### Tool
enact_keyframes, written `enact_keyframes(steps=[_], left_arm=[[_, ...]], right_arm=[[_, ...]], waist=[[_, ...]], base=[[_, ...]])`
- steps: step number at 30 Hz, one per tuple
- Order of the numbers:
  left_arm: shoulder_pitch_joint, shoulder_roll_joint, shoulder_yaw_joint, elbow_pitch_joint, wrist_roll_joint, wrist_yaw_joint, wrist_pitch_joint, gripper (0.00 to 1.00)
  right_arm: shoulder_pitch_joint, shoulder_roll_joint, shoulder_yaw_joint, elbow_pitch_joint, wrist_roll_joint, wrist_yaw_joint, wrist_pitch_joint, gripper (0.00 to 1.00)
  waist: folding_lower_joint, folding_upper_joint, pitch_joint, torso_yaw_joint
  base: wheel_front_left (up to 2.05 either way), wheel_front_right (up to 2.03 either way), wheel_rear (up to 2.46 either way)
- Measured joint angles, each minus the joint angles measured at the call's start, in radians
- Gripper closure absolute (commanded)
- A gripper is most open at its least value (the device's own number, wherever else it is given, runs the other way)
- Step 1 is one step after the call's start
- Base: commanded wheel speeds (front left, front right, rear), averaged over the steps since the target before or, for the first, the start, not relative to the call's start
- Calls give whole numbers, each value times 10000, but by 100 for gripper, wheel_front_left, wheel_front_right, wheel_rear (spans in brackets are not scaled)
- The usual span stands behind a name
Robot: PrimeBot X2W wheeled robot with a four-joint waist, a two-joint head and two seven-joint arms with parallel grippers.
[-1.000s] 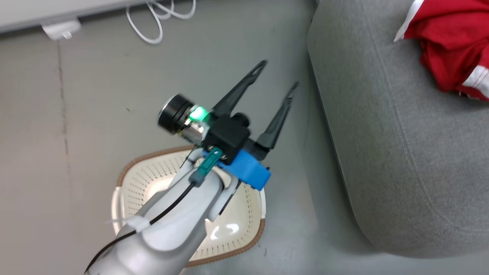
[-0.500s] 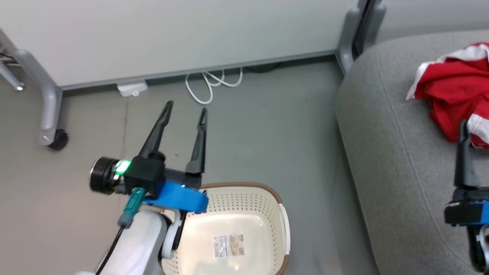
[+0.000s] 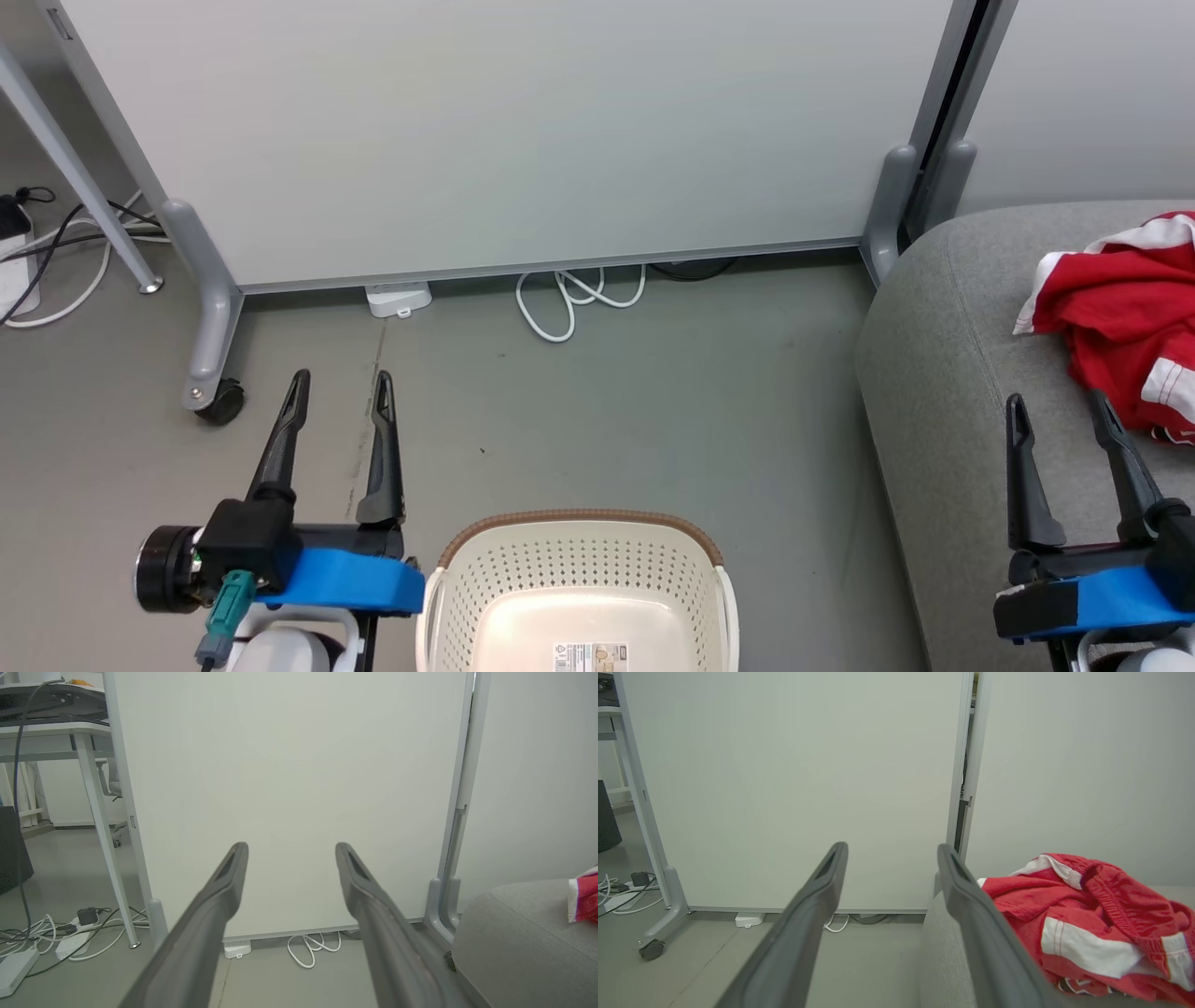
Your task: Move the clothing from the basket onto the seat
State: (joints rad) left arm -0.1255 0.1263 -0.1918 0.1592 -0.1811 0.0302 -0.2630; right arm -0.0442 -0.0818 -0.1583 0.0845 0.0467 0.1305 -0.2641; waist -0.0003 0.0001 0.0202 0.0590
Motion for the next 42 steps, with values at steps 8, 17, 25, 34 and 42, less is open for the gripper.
enact_keyframes(steps=[8, 17, 25, 34, 42], left_arm=[[792, -307, 894, 10, 391, -410, 0, 0], [1122, -531, 1212, 148, 790, -842, 0, 0], [1292, -623, 1373, 234, 986, -1072, 0, 0], [1395, -688, 1432, 320, 1116, -1189, 0, 0], [1394, -711, 1448, 328, 1202, -1206, 0, 0]], right_arm=[[314, 151, 123, 173, -35, 0, 2, 0], [523, 251, 286, 454, -67, 0, 0, 0], [648, 280, 336, 711, -35, 0, 2, 0], [676, 293, 336, 920, 4, 0, 0, 0], [676, 297, 374, 970, 63, 0, 0, 0]], waist=[[1, 0, -284, 92], [2, 0, -416, 70], [2, 0, -470, 68], [3, 0, -457, 129], [3, 0, -438, 144]], base=[[0, 0, 0], [0, 0, 0], [0, 0, 0], [0, 0, 0], [0, 0, 0]])
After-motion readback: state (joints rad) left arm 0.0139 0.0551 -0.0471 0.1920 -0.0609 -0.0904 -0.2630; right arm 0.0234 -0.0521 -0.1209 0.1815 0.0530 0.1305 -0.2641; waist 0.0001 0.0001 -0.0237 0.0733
